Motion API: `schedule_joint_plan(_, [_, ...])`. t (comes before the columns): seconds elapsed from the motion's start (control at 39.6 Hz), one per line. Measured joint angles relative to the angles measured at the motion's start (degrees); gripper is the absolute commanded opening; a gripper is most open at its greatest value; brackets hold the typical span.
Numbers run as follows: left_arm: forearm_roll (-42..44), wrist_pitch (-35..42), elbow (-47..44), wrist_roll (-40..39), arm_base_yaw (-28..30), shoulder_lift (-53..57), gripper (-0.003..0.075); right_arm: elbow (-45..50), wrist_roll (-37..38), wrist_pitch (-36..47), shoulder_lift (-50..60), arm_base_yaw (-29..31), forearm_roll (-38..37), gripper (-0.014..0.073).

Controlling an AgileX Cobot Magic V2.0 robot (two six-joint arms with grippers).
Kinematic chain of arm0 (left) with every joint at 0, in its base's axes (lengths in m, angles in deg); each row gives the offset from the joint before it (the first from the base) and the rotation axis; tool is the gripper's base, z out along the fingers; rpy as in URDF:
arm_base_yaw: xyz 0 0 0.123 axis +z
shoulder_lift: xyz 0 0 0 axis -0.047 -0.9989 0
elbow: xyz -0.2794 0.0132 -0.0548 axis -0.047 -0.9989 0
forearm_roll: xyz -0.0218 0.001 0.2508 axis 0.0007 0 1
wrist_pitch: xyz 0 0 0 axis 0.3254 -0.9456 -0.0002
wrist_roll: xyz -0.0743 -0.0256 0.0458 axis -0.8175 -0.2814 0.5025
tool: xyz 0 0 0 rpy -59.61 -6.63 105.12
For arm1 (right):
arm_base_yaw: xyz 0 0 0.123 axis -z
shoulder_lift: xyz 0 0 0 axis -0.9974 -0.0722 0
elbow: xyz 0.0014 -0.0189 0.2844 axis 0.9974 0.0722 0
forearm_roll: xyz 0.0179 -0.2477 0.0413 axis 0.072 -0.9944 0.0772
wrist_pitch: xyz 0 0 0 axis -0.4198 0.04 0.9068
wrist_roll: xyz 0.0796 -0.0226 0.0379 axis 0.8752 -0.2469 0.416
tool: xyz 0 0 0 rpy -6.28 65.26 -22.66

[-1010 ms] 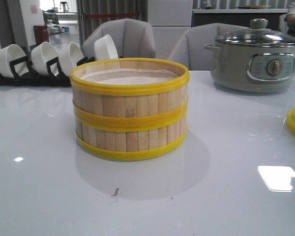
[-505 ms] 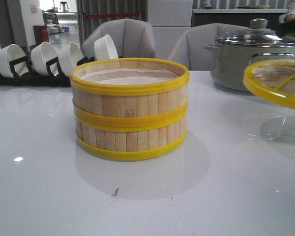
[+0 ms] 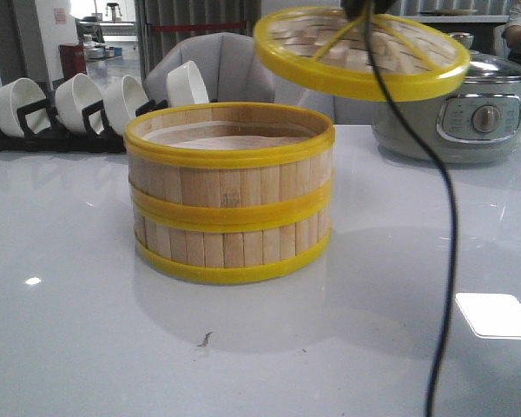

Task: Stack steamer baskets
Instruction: 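Grasp the yellow-rimmed woven lid at its centre knob with the right gripper, then carry the lid with the right gripper and lower it onto the stack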

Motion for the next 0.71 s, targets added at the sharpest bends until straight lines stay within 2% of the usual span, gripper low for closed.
schedule_joint_plan(0.33, [0.0, 0.0, 0.0, 0.0, 0.0, 0.0, 0.0088, -10.5, -2.0, -4.1, -10.1, -9.9, 0.1, 0.0036])
schedule_joint_plan(0.71, [0.0, 0.0, 0.0, 0.0, 0.0, 0.0, 0.0088, -11.0, -2.3, -4.1, -12.8, -11.9, 0.4, 0.0036])
